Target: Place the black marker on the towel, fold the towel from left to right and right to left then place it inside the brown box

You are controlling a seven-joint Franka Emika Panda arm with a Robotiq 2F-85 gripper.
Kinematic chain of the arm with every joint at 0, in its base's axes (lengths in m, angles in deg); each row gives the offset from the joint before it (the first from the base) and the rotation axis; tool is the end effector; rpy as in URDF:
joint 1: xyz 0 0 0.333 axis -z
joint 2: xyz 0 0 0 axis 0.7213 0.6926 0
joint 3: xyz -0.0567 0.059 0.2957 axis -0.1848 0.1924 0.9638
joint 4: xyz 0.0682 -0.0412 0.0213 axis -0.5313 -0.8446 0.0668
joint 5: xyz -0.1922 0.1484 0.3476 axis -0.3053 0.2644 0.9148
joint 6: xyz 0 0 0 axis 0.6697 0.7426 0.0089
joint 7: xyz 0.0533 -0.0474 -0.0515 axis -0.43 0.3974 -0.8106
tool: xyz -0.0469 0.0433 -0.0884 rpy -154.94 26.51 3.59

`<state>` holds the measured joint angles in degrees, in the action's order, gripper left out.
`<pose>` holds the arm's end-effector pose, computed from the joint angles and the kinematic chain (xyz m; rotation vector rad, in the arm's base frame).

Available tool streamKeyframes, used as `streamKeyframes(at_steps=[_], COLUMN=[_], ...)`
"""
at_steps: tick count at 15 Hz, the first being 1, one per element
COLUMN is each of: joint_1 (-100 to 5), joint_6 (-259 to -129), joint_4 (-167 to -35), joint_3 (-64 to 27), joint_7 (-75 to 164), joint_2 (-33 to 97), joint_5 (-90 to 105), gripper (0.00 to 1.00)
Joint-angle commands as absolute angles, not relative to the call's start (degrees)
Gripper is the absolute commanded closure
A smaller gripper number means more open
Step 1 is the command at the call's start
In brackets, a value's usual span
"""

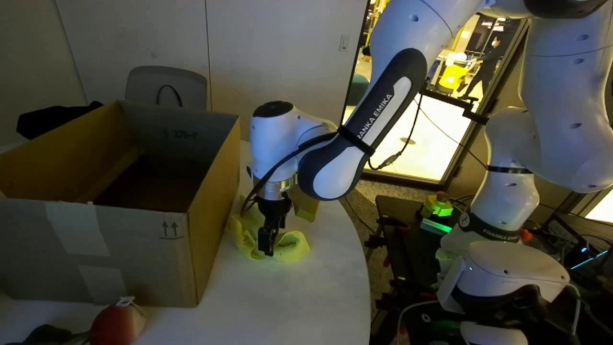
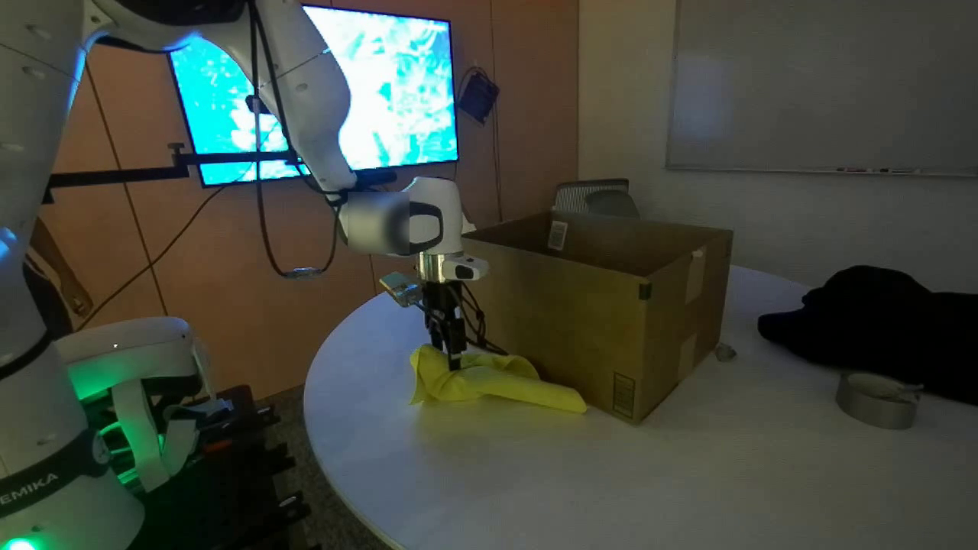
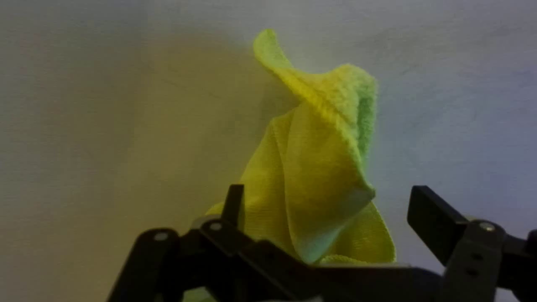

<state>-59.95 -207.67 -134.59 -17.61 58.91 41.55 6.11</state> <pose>0.5467 0.1026 0.1284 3.0569 -0.1186 -0.0808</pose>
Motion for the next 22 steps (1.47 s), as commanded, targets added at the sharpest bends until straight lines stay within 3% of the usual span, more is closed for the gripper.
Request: streamKeyframes(at_steps=[1,9,10,11,13,20,22], joint_1=[-56.9,-54.8,-54.7,-54.6,-54.6,-55.8,-55.9], joint_6=[-209.9,-212.2,-212.0,-211.6,-211.1,-208.2,-205.9], joint_4=[-131.7,-127.7,-127.4,-127.3,-127.4,-130.9,-132.8], joint_3=[-15.8,-15.7,-15.7,-15.7,-15.9,-17.7,-18.3], joint_7=[55.3,53.8,53.7,53.5,53.7,55.1,55.4], joint_2=[45.4,52.2,52.7,52.8,52.5,46.9,43.3], joint_5=[7.1,8.5,8.6,8.6,8.6,7.0,6.3], gripper=[0.00,0.00,0.05,0.26,0.30,0.84,0.90])
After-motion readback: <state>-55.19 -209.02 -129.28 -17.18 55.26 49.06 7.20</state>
